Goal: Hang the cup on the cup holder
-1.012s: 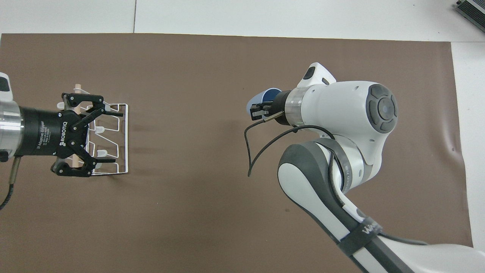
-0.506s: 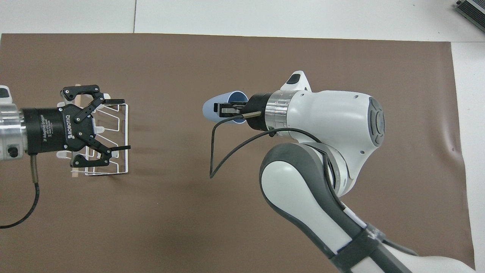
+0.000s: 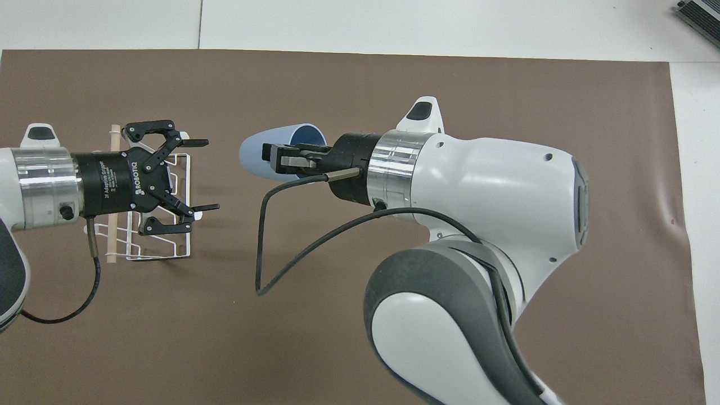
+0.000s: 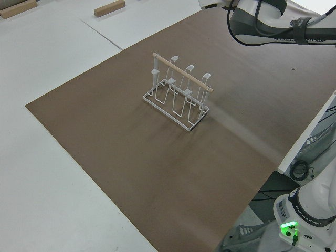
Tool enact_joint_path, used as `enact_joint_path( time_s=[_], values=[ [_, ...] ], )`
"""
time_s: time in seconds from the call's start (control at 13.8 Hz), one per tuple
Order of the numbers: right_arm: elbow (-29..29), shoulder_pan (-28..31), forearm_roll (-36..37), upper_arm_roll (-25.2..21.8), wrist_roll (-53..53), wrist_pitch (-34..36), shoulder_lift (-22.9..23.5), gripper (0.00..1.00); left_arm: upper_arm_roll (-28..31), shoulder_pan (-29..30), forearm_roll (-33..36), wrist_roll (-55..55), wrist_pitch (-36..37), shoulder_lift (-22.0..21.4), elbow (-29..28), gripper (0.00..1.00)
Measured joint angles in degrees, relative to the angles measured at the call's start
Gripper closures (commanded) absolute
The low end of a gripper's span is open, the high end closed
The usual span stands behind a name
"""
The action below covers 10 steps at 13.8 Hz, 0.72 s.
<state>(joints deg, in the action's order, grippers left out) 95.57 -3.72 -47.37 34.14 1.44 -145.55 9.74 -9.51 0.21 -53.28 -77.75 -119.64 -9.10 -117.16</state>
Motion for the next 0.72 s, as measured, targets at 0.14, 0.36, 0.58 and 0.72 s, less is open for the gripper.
enact_joint_path(
  time_s=[0.14, 0.36, 0.58, 0.72],
  values=[
    [-0.06, -0.37, -0.06, 0.95, 0.29, -0.15, -0.63, 1.0, -0.07, -0.26, -1.13, -0.56, -0.25, 0.0, 0.08, 0.0],
    [-0.05, -1.41, -0.09, 1.97, 0.8, -1.66, -0.68, 1.0, 0.27, -0.25, -3.97, -0.69, -0.59, -0.03, 0.94, 0.0],
    [-0.07, -1.73, -0.09, 1.99, 1.27, -1.98, -0.68, 1.0, 0.11, -0.36, -4.39, -0.79, -0.21, -0.18, 2.01, 0.0],
    [-0.07, -1.75, -0.1, 1.99, 1.44, -1.98, -0.68, 1.0, 0.0, -0.59, -4.41, -0.83, 0.56, -0.37, 2.21, 0.0]
  ],
)
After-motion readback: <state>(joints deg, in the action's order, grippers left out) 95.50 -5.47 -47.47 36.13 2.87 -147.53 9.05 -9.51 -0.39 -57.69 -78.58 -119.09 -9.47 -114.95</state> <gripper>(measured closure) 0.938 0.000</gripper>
